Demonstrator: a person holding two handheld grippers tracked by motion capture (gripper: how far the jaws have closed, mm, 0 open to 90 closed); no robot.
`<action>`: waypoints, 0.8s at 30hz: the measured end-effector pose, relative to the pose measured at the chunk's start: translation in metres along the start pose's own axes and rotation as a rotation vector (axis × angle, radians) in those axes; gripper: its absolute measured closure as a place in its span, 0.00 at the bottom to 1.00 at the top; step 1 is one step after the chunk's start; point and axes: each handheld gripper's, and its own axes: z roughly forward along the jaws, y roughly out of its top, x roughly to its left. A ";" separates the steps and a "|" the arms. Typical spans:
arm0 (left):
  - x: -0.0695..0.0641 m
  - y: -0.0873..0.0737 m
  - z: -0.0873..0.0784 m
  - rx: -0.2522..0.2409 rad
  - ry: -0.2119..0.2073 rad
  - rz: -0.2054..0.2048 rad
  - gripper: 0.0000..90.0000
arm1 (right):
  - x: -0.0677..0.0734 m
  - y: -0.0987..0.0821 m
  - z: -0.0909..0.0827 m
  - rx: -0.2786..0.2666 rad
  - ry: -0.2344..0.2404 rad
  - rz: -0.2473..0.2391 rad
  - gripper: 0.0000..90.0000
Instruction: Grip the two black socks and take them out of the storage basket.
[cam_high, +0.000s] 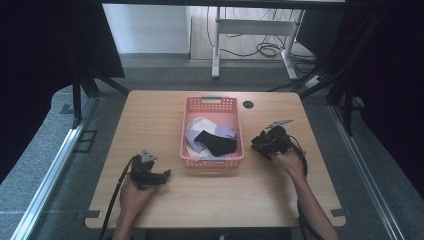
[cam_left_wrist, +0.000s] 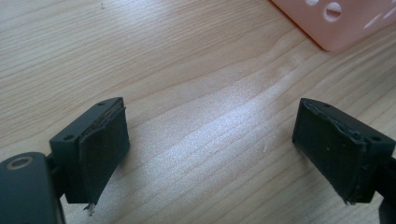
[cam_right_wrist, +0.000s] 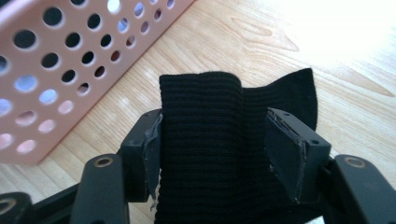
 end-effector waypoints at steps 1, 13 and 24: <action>0.000 0.000 0.000 0.000 0.000 0.000 0.12 | 0.000 0.001 -0.001 -0.001 0.001 0.000 0.42; 0.000 0.000 0.000 0.002 0.000 0.000 0.12 | 0.003 0.014 -0.020 -0.029 0.004 0.004 0.40; 0.000 0.000 0.000 0.001 -0.001 0.000 0.12 | 0.016 0.034 -0.038 -0.093 0.046 -0.001 0.38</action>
